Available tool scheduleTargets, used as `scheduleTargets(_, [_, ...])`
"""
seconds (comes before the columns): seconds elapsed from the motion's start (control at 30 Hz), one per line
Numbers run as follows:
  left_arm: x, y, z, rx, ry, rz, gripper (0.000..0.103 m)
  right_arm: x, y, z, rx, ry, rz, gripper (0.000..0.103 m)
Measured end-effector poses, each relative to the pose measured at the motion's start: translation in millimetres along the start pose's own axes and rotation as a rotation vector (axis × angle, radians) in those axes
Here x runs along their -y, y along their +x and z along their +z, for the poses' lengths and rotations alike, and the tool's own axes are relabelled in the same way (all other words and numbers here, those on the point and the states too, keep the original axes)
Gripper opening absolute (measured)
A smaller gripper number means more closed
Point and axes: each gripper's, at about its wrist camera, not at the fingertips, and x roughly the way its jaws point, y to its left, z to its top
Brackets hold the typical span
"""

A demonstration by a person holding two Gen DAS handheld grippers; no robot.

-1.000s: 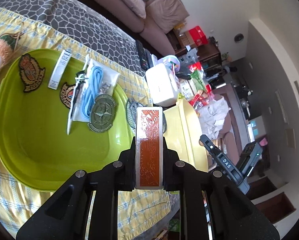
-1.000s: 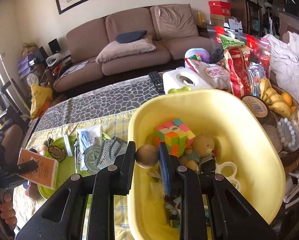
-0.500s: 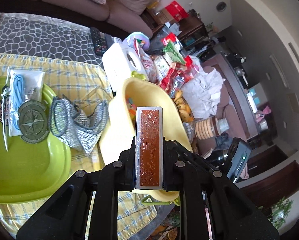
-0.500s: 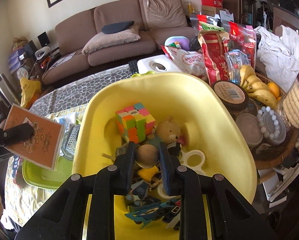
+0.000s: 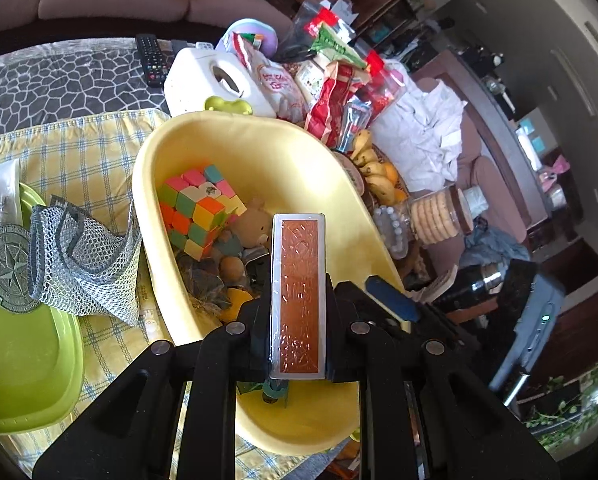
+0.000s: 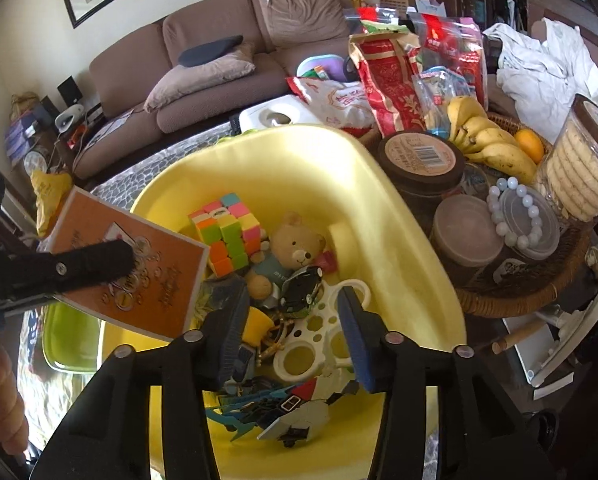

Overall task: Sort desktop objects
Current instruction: 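Open the right tool to drop the wooden ball into the yellow tub, then lower the orange card box into the yellow tub and open the left tool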

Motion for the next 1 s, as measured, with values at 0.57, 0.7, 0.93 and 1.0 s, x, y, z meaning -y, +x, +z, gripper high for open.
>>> scheduleTargets(0.57, [42.4, 56.4, -0.1, -0.048, 0.259, 0.316, 0.025, 16.5, -15.3, 7.3, 0.067, 0.066, -0.027, 0.068])
scheduleTargets(0.7, [39.8, 39.6, 7.3, -0.011, 0.229, 0.274, 0.039, 20.8, -15.0, 7.3, 0.069, 0.075, -0.031, 0.071])
scheduleTargets(0.93, [34.7, -4.8, 8.8, 0.080, 0.216, 0.278, 0.053, 17.7, -15.5, 7.6, 0.076, 0.067, -0.042, 0.074])
scheduleTargets(1.0, [32.6, -16.6, 5.9, 0.094, 0.221, 0.293, 0.055, 17.0, -17.6, 8.1, 0.085, 0.066, -0.045, 0.077])
